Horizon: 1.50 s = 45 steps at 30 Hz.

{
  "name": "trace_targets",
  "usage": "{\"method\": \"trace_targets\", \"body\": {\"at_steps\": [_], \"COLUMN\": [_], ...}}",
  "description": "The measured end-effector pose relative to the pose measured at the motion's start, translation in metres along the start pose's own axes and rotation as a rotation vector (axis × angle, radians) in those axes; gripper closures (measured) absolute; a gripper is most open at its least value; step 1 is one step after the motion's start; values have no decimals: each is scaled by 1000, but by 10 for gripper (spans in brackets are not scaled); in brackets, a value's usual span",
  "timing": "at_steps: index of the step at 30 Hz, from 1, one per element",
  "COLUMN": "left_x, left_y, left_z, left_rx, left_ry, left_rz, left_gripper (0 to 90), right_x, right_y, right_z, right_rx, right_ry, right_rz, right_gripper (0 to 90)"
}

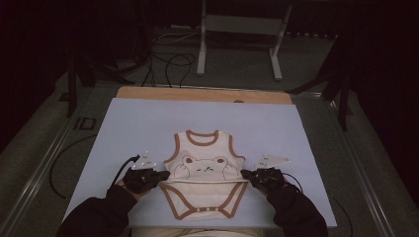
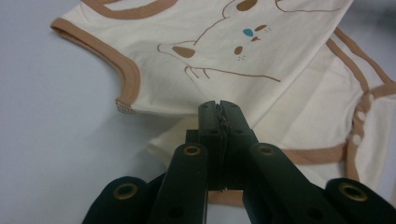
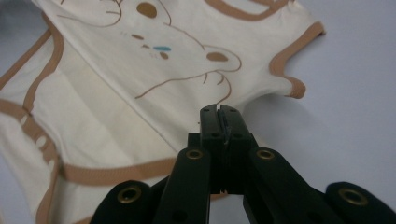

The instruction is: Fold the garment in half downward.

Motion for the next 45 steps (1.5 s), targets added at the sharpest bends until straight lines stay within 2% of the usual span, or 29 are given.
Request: {"method": "trace_targets", "body": {"at_steps": [5,8,9,13,20,28,31,34,37,38,40,45], "left_x": [10,15,16,22,31,32,32,29,26,24,21,11], "left_y": [7,10,11,15,26,27,26,21,14,12,9,3], "left_z": [8,13,14,17,18,17,17,17,16,15,14,9], "left_rx": [6,15,18,18,0,-5,-18,-35,-49,-53,-63,-86], "left_ry": [8,-21,-11,-10,-19,-21,-6,-6,9,17,23,11], "left_rz": [-38,-39,-48,-66,-111,-117,-116,-90,-76,-69,-57,-30], "left_gripper": [898,898,898,898,896,888,862,761,623,573,494,332], "right_x": [13,19,21,29,37,40,40,38,34,33,28,16], "right_y": [6,8,8,13,20,23,23,20,14,12,10,2], "right_z": [-6,-9,-9,-10,-13,-13,-13,-14,-15,-15,-14,-13], "right_rx": [-15,-23,-24,-30,-33,-37,-43,-53,-62,-64,-58,-71], "right_ry": [8,12,15,28,20,20,23,21,23,27,21,19], "right_rz": [-26,-43,-43,-58,-84,-81,-83,-73,-43,-32,-11,40], "right_gripper": [898,897,897,896,894,885,857,736,576,496,406,195]}}
Point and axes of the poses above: each handheld gripper's, and its own axes: y roughly forward along the jaws, x roughly out of its underside, z roughly to its right, the point moved 8 cm from there along y, roughly forward along the jaws, and after that the axes turned 14 degrees about -z, right-handed, at the moved point
